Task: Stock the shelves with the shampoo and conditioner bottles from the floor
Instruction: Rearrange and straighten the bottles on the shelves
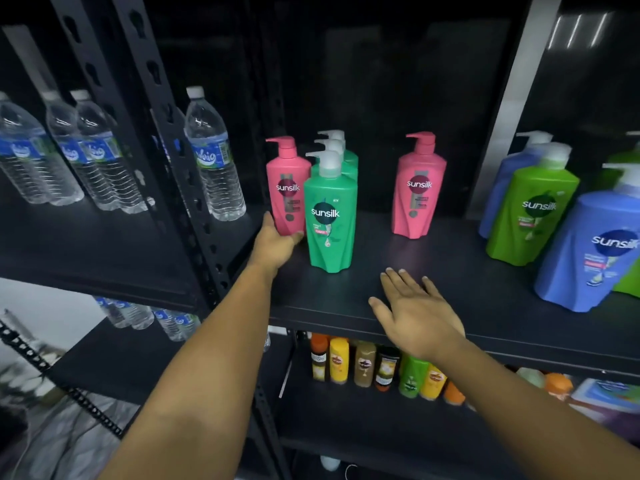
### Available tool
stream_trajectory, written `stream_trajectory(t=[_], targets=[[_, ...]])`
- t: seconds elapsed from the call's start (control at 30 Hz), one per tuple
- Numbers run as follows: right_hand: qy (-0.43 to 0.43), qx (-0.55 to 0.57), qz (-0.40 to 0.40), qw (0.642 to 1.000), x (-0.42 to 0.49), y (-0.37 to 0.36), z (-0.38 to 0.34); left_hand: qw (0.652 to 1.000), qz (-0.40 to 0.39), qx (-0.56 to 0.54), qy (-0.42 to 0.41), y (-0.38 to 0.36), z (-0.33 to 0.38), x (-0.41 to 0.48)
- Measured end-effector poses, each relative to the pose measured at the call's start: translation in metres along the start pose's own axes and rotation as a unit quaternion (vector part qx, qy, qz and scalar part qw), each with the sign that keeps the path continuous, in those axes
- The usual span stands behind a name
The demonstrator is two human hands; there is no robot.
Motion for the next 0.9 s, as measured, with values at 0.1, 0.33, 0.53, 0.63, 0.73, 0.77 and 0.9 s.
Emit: stream_trajectory(t=[0.1,0.33,0.53,0.63,0.73,0.77,0.9], targets=[[0.000,-0.003,0.001,1.000,0.000,0.000,-0.001,0.998,-0.019,-0.057,-0.005,-0.007,0.002,0.015],[-0.003,-0.007,-0.002,1.000,0.001,0.000,0.000,0.997,-0.017,-0.066,-0.042,-0.010,-0.003,0.028],[-0.004,-0.010,-0.004,1.000,0.000,0.002,-0.002,0.993,0.065,0.014,-0.098,-0.002,-0.010,0.014],[-0.006,-0.006,-0.004,1.000,0.000,0.002,-0.001,0.989,0.096,0.033,-0.109,0.003,-0.005,-0.008],[-0.006,-0.005,-0.003,1.000,-0.001,0.002,-0.001,0.985,0.125,0.055,-0.103,0.008,-0.005,-0.030],[-0.005,-0.004,-0.004,1.000,-0.001,0.003,-0.002,0.985,0.126,0.069,-0.095,0.010,-0.005,-0.038],[-0.005,-0.004,0.000,1.000,-0.001,0.002,-0.001,0.983,0.128,0.088,-0.099,0.021,-0.002,-0.076]])
Point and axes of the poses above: each hand's wrist, its own x-axis towards the middle knuckle, its own y-axis out of the back of the hand, z = x × y, the point moved 1 cm from there along x, towards the middle knuckle, and after that the axes turned 11 degrees about z, right-handed, at the moved point
